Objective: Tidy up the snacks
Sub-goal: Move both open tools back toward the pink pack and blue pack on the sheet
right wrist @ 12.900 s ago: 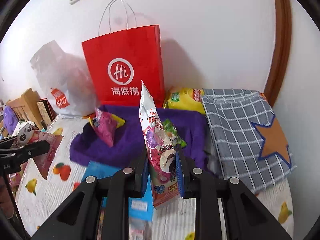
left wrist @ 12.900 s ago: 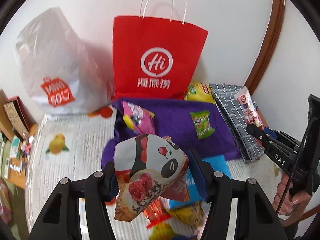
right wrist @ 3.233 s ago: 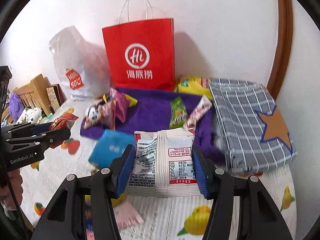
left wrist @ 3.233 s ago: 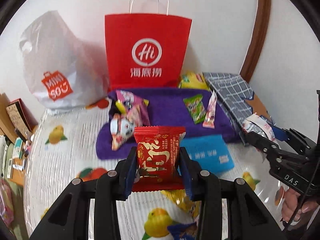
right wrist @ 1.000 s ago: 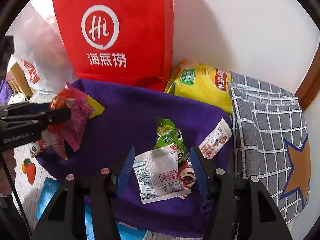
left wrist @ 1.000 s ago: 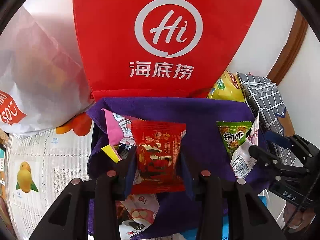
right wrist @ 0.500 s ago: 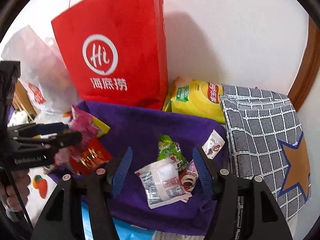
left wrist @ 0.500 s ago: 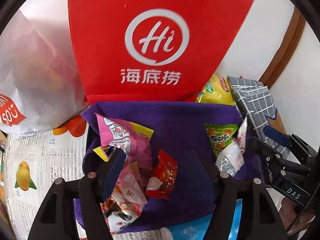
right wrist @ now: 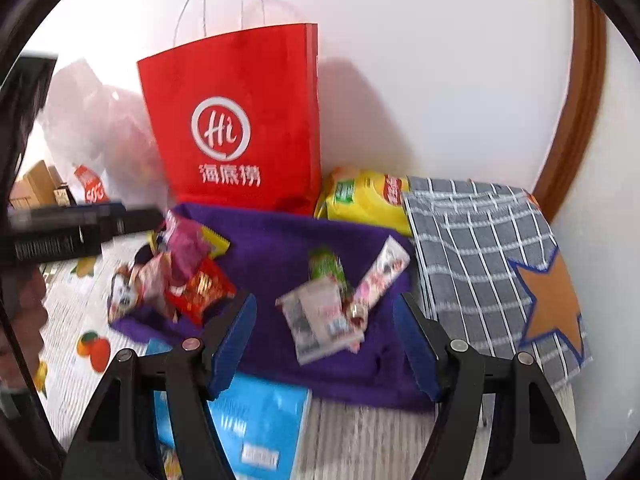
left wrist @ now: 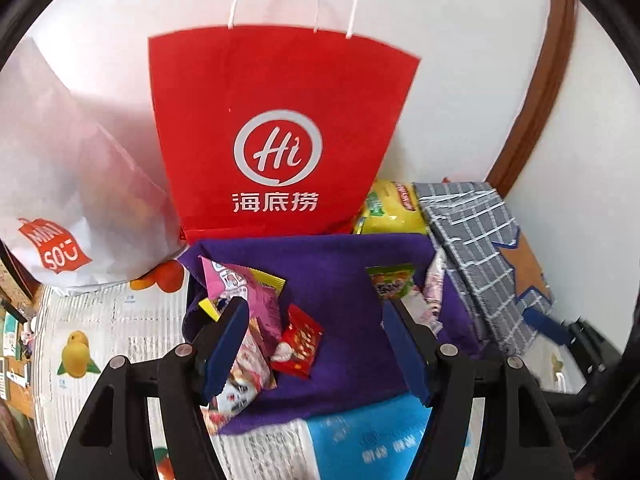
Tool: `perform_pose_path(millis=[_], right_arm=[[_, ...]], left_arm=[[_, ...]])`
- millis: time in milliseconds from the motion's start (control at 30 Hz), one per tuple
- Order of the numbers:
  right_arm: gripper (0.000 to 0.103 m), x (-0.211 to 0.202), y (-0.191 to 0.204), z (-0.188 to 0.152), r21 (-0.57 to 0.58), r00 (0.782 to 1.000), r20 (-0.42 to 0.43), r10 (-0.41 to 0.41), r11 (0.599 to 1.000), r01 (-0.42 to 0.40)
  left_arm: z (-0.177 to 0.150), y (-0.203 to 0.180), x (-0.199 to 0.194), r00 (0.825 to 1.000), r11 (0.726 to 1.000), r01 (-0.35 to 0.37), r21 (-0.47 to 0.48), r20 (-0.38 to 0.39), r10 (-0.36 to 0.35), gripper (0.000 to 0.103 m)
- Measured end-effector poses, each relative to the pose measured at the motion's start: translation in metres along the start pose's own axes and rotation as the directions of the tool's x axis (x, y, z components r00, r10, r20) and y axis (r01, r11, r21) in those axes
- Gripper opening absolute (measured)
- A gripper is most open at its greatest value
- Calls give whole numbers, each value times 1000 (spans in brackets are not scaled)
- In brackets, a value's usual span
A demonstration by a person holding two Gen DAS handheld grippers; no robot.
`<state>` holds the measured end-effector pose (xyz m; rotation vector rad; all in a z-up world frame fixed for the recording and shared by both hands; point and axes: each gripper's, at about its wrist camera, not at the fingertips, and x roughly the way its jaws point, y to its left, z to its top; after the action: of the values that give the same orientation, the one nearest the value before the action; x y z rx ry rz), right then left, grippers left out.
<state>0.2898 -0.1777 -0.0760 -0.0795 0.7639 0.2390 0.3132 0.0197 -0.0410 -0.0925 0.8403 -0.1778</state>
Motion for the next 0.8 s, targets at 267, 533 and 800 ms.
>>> perform_pose_path(millis=[267,533,800], right_arm=[[71,-29,17,-37,-1,1000,-12,-22,1000,22],[67,-42,38,-78,20,998,-55,35,999,-34],[67,-44,70,-124,-26,987,-120,103,994,-106]], left_arm=[[-46,20,-44,999,999,-43,-16,1,43,68],[-101,48,-63,996,994,-79,-76,-36,76,68],[-147,64,-68,996,987,-75,-139,-67,66,68]])
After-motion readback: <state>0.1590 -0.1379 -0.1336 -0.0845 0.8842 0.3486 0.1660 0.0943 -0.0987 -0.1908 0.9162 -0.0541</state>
